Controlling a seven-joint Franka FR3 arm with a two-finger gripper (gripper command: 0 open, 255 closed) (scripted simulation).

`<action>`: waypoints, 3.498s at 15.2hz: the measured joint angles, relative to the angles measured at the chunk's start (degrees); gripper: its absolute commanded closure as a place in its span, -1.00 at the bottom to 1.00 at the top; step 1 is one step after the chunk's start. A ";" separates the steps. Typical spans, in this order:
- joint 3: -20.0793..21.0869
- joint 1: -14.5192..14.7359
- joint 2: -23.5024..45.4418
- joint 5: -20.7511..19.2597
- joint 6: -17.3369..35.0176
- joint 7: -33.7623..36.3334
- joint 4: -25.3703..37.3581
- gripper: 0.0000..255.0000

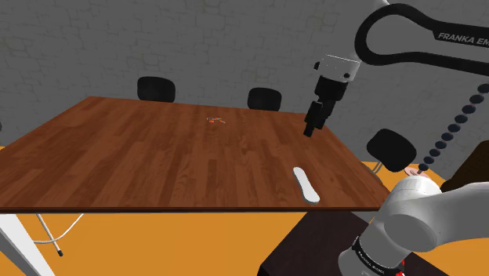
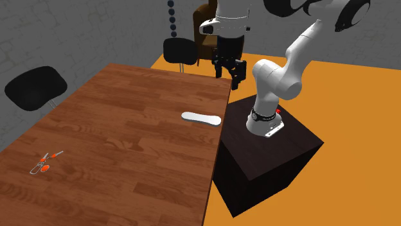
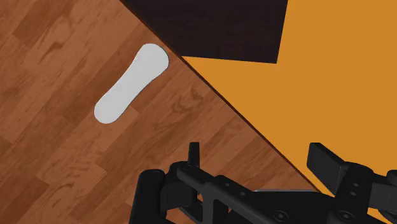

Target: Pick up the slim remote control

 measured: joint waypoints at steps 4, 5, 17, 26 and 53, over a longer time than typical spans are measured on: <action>-0.30 -1.37 -0.06 -0.43 3.18 1.16 -3.40 -1.00; -0.49 -2.03 0.21 -0.66 4.88 1.62 -4.91 -1.00; -2.67 -10.83 6.55 -3.35 26.78 8.15 -21.12 -1.00; -4.40 -17.82 19.25 -5.38 46.00 13.76 -27.94 -1.00; -5.31 -19.71 24.46 -6.07 52.62 14.37 -29.27 1.00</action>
